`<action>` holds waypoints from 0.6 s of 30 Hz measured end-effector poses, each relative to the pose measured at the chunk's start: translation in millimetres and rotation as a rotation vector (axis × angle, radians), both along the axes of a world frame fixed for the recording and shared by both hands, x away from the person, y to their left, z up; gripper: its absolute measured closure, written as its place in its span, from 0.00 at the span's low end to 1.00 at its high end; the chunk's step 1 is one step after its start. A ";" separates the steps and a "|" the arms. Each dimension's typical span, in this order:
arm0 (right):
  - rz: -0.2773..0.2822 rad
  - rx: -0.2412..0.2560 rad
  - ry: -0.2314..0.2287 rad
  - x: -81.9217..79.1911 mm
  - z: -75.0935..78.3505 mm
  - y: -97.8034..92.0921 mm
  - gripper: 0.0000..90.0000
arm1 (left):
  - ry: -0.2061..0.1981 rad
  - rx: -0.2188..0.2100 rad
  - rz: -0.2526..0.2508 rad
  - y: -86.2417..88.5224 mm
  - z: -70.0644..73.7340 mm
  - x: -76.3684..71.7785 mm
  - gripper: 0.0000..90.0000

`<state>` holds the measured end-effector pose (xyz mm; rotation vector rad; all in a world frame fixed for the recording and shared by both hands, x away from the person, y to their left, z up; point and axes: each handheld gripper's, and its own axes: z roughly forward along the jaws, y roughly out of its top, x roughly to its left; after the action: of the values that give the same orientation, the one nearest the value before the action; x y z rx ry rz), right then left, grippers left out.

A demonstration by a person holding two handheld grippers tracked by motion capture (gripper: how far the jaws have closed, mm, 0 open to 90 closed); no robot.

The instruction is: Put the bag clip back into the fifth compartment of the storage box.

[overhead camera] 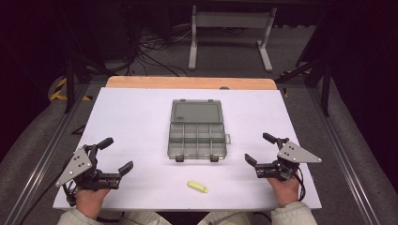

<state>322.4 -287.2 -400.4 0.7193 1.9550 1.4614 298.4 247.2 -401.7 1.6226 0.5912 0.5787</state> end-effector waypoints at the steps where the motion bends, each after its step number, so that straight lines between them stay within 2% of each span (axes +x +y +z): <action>1: 0.002 -0.003 0.001 0.2 -0.1 0.1 0.05 | 0.001 0.003 -0.009 -3.4 1.3 0.5 0.00; 5: 0.002 -0.004 0.006 0.8 -0.6 0.5 0.05 | 0.007 -0.002 -0.046 -18.0 5.8 5.4 0.00; 11: 0.005 -0.002 0.006 1.2 -0.7 -0.3 0.05 | 0.042 -0.008 -0.107 -37.2 11.3 13.4 0.00; 15: 0.007 0.001 0.011 1.6 -0.9 -0.4 0.05 | 0.046 -0.007 -0.132 -47.0 11.9 16.3 0.00; 16: 0.006 0.000 0.016 1.4 -1.0 -0.2 0.05 | 0.042 -0.014 -0.155 -56.3 13.0 18.0 0.00; 17: 0.006 0.000 0.016 1.4 -1.0 -0.2 0.05 | 0.042 -0.014 -0.155 -56.3 13.0 18.0 0.01; 18: 0.008 -0.002 0.012 1.7 -1.0 -0.2 0.05 | 0.035 -0.021 -0.168 -63.8 14.3 19.0 0.01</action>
<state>324.1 -287.4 -401.4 0.7209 1.9702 1.4627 317.4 183.4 -387.3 1.6468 0.4799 0.4194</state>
